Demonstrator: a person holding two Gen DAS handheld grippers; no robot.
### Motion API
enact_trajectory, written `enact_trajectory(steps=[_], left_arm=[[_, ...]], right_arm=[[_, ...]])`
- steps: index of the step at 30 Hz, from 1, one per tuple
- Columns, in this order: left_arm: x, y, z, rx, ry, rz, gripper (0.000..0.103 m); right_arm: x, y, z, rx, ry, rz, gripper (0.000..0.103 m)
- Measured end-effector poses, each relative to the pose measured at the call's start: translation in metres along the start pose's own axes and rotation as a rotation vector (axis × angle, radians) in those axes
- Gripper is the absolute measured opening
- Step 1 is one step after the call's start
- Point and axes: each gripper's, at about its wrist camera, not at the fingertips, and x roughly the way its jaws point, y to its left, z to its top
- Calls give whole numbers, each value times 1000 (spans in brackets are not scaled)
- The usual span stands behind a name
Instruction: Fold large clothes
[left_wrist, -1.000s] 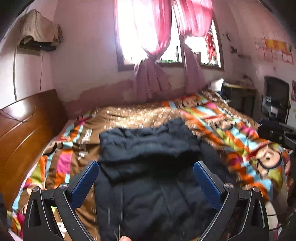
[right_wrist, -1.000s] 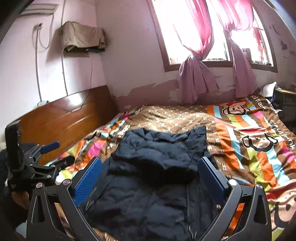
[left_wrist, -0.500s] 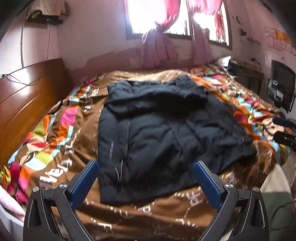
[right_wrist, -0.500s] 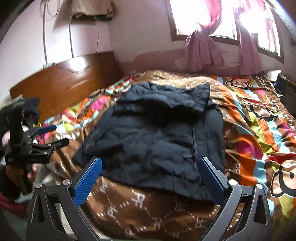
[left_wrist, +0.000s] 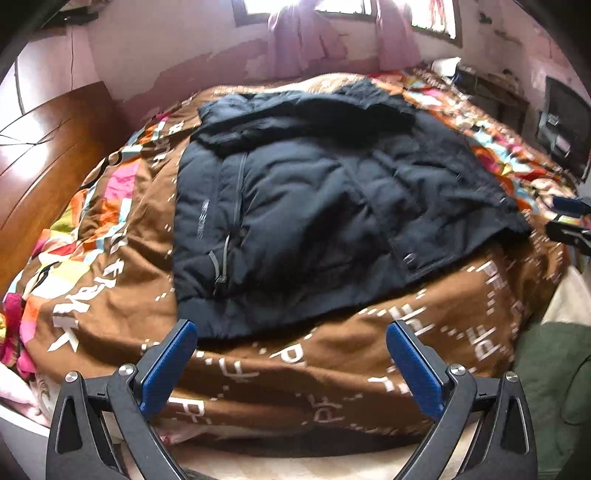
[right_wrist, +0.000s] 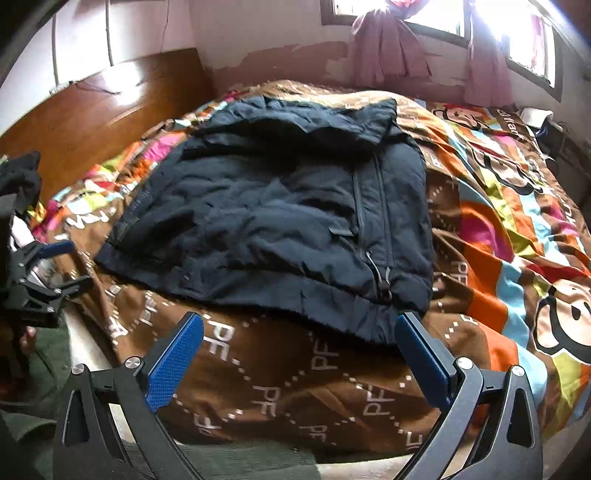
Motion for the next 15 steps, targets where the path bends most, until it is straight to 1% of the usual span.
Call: enact_trajectory(steps=[5,6,10,15], left_arm=[[19,4,-4,-7,64,83,103],[22,4,-5,-6,70,89,103],[35,1,-7,-2,110,91,103],[44,-1,-5,-3,112,93,103]], right_arm=[[13,8,-3,-60,22,-44,101],[14,9,-3,-72,23,-55,101],[29,16,-7,-138,57,-147,101],[48,21,-7,-239,88,-229,101]])
